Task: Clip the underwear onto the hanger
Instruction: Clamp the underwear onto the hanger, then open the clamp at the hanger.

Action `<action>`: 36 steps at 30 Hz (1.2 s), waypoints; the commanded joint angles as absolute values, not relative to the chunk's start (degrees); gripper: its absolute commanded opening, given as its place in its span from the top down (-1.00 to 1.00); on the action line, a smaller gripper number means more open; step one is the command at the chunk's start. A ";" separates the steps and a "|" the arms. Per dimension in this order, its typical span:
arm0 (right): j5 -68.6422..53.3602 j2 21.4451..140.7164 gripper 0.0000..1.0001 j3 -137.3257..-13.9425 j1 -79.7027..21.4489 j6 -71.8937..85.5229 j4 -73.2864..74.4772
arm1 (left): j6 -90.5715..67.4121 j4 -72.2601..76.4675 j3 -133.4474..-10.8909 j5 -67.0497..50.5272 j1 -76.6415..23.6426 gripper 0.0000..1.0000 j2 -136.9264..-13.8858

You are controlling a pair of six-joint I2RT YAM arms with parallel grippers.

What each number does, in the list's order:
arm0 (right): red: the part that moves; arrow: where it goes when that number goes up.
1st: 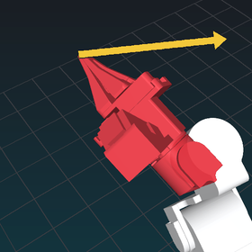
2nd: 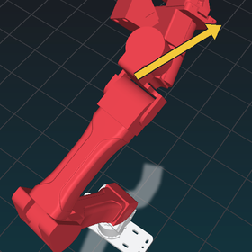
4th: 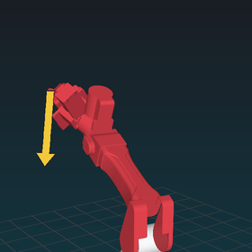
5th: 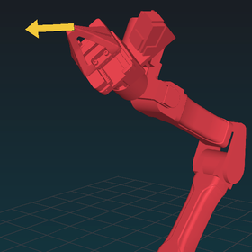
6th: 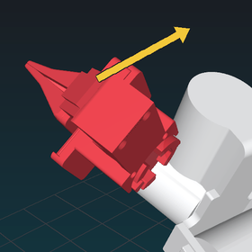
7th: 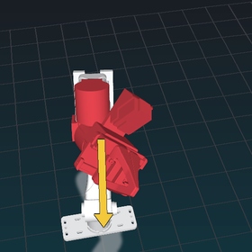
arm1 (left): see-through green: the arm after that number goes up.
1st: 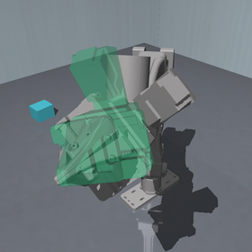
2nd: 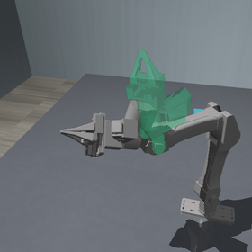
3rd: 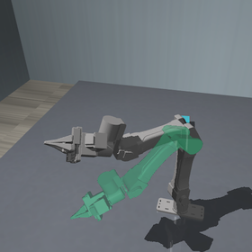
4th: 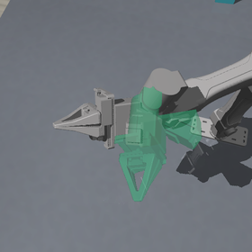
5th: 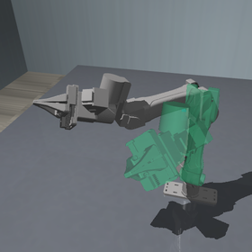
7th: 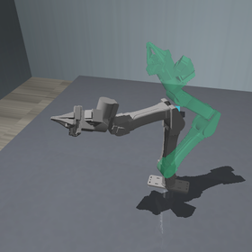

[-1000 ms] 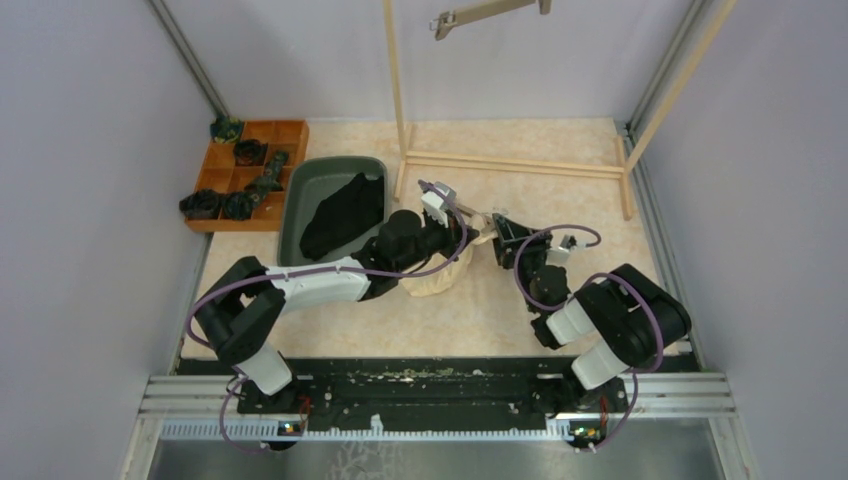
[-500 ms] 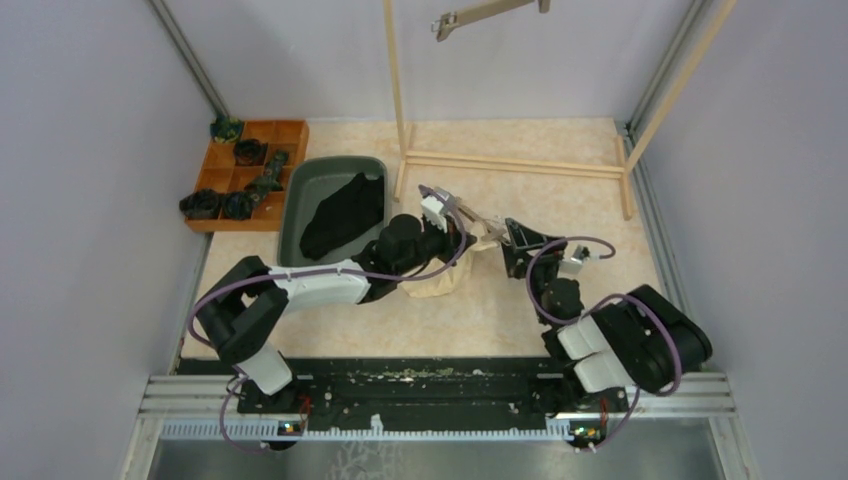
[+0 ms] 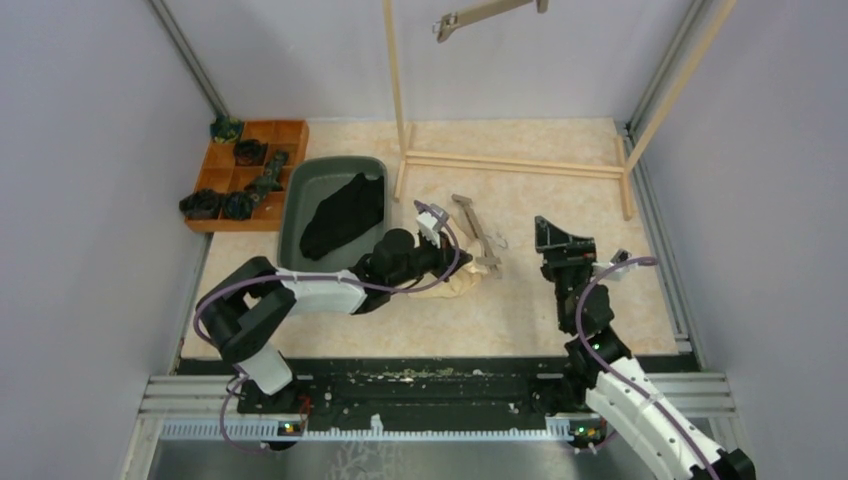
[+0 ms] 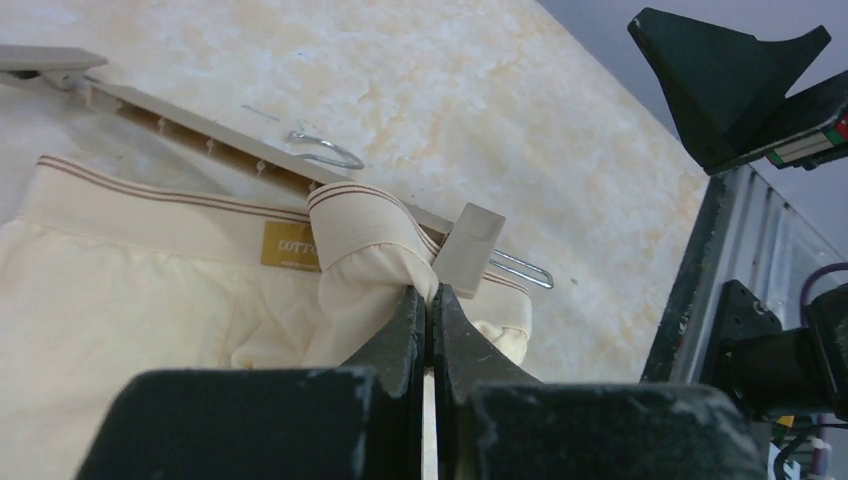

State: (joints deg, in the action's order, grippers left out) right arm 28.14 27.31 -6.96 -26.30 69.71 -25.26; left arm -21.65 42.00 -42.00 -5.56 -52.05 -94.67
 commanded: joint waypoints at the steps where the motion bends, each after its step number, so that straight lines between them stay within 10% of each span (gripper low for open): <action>1: 32.66 23.81 -0.89 -13.35 -25.87 60.00 -7.61 | -24.55 49.17 -42.08 -10.79 -53.85 1.00 -97.15; 9: 29.22 33.52 -0.92 -20.77 -25.84 50.01 -1.05 | -26.72 47.02 -44.81 -11.20 -60.43 0.99 -102.87; 14: 27.10 36.87 -0.94 -21.90 -25.84 45.97 -1.65 | -27.82 42.58 -43.39 -7.42 -60.73 -0.30 -101.65; 19: 26.17 38.25 -0.94 -22.67 -25.85 42.25 -1.80 | -25.51 35.17 -41.89 2.74 -60.56 -0.83 -92.96; 36: 16.41 67.07 -0.75 -38.69 -25.88 24.70 -0.73 | -26.75 28.28 -44.89 8.37 -47.25 -0.77 -91.48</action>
